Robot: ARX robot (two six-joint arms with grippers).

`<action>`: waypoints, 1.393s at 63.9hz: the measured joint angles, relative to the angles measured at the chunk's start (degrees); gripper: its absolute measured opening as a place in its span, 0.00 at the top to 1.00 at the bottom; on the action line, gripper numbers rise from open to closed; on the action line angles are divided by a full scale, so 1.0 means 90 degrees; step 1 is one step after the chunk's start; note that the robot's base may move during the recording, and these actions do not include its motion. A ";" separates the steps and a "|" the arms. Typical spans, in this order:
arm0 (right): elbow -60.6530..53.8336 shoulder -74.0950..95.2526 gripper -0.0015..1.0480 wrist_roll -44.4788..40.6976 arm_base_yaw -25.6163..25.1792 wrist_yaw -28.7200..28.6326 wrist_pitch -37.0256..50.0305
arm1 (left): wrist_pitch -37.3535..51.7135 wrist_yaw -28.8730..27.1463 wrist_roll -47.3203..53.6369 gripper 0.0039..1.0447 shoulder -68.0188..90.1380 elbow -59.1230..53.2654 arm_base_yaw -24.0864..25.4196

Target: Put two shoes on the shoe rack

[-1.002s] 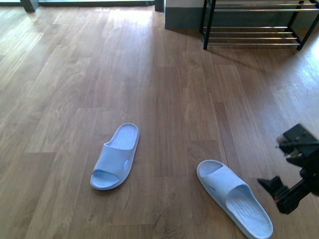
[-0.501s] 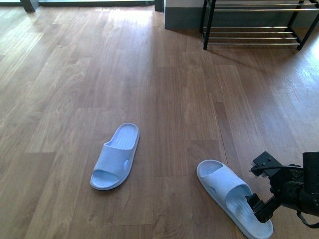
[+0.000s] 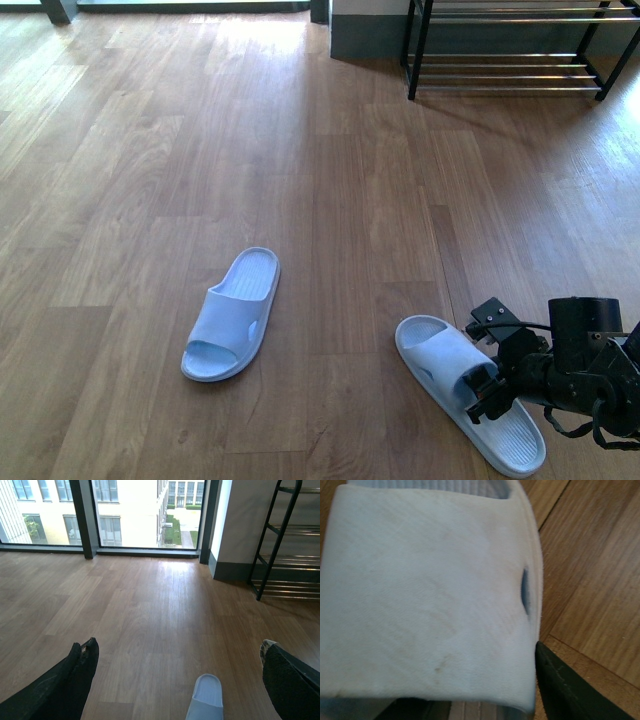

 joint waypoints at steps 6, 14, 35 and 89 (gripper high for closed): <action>0.0000 -0.0005 0.73 0.0131 0.0005 0.0024 0.0090 | 0.0000 0.0000 0.0000 0.09 0.0000 0.0000 0.0000; -0.0172 -0.0095 0.89 0.0355 -0.0024 0.0024 0.0308 | 0.0000 0.0000 0.0000 0.09 0.0000 0.0000 0.0000; -0.1766 -0.1902 0.98 0.1486 -0.0015 0.0299 0.1559 | 0.0000 0.0000 0.0002 0.09 0.0000 0.0000 0.0000; -0.5748 -1.1344 0.98 0.3240 0.0131 -0.0627 -0.1338 | 0.0000 0.0000 0.0000 0.09 0.0000 0.0000 0.0000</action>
